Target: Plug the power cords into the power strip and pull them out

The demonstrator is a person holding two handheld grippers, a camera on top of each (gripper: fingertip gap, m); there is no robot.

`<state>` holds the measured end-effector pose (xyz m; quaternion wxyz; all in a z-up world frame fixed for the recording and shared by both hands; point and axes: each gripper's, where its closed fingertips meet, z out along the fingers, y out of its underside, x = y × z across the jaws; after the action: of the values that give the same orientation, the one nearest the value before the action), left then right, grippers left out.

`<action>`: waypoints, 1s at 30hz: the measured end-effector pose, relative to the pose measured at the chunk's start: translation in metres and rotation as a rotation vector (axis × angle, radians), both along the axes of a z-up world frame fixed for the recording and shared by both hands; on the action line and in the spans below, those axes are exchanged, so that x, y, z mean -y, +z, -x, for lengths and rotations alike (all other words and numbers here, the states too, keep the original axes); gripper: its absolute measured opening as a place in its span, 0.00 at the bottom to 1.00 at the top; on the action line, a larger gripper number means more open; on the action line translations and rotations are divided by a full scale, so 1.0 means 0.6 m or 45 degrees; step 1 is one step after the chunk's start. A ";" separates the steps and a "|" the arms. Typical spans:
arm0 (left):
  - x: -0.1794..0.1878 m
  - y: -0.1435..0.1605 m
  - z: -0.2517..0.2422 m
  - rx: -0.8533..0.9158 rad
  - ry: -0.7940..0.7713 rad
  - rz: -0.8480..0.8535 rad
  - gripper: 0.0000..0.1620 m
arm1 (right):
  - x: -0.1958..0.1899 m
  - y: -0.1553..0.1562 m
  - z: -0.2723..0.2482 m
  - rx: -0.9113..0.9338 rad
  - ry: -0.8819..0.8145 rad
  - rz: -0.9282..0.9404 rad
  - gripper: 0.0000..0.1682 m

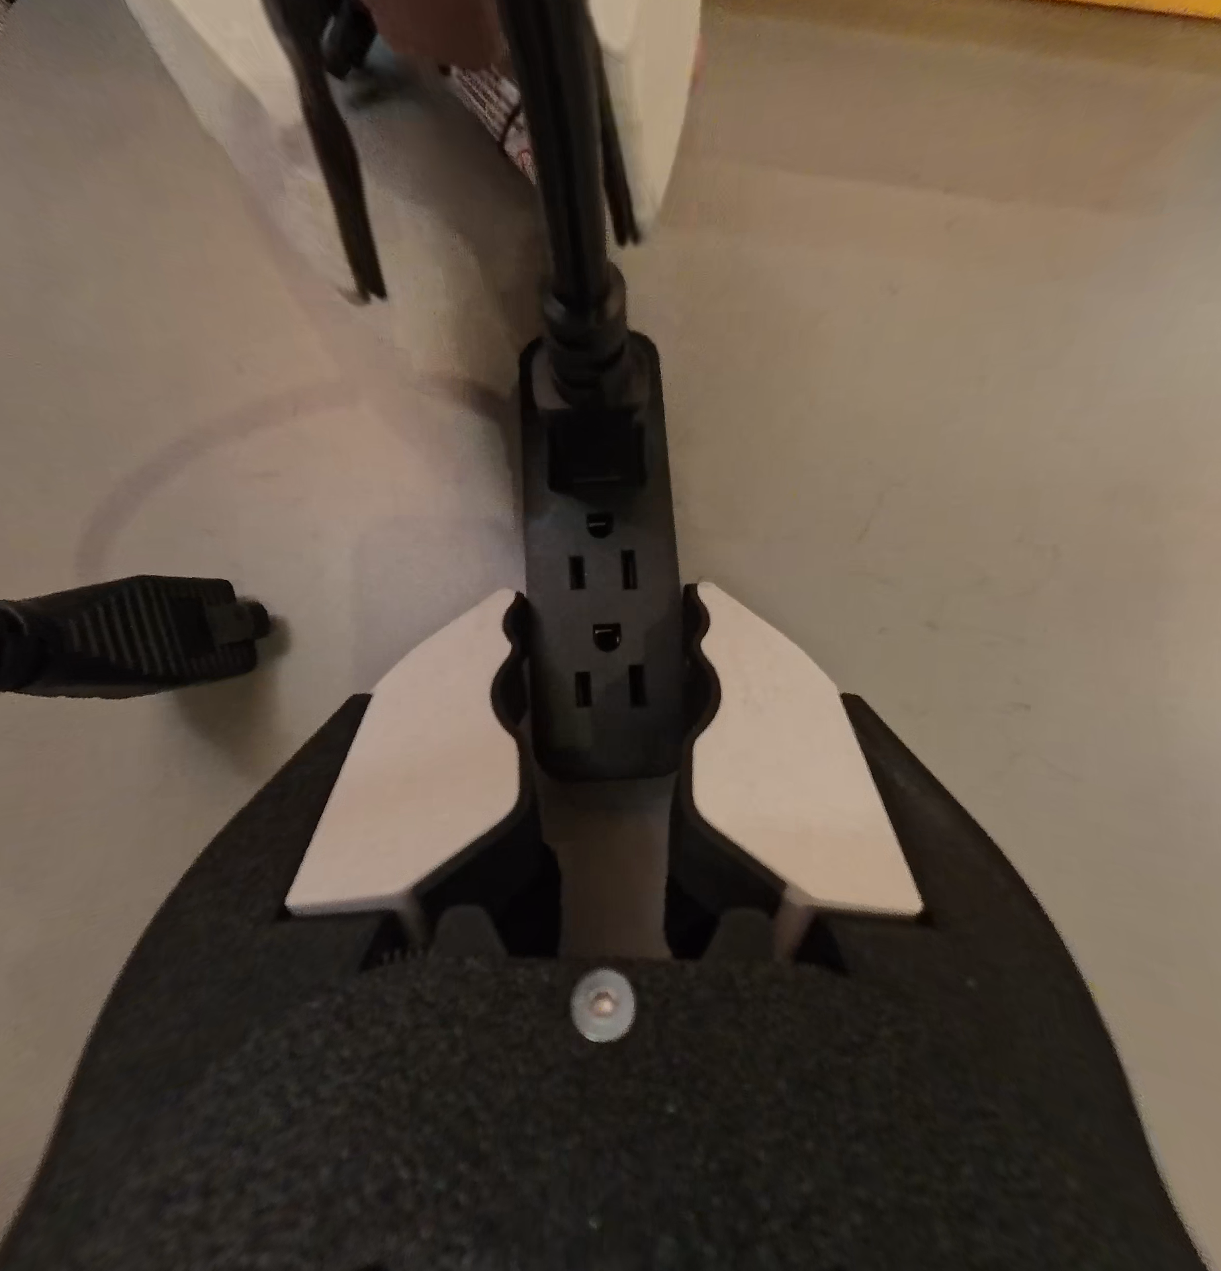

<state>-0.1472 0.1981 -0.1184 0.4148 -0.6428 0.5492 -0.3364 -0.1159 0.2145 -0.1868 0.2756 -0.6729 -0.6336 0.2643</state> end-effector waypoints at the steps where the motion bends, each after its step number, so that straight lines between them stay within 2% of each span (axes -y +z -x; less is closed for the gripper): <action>1: 0.005 0.005 0.005 0.016 0.009 0.008 0.25 | 0.000 0.001 0.001 -0.014 -0.004 0.003 0.26; 6: -0.017 -0.014 0.015 -0.069 0.160 -0.052 0.28 | 0.002 0.002 0.004 -0.048 -0.006 0.028 0.26; 11: -0.033 -0.061 0.003 -0.258 0.123 0.000 0.26 | 0.001 0.001 0.004 -0.044 -0.002 0.012 0.26; 15: -0.028 -0.063 -0.011 -0.235 0.026 0.065 0.15 | 0.001 0.001 0.004 -0.056 -0.004 0.025 0.26; 30: -0.036 -0.043 -0.007 -0.072 0.044 0.138 0.13 | -0.001 0.004 0.014 -0.019 -0.053 0.048 0.26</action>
<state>-0.1428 0.2197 -0.1444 0.3695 -0.6830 0.5305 -0.3400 -0.1240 0.2149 -0.1841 0.2730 -0.6890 -0.6123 0.2754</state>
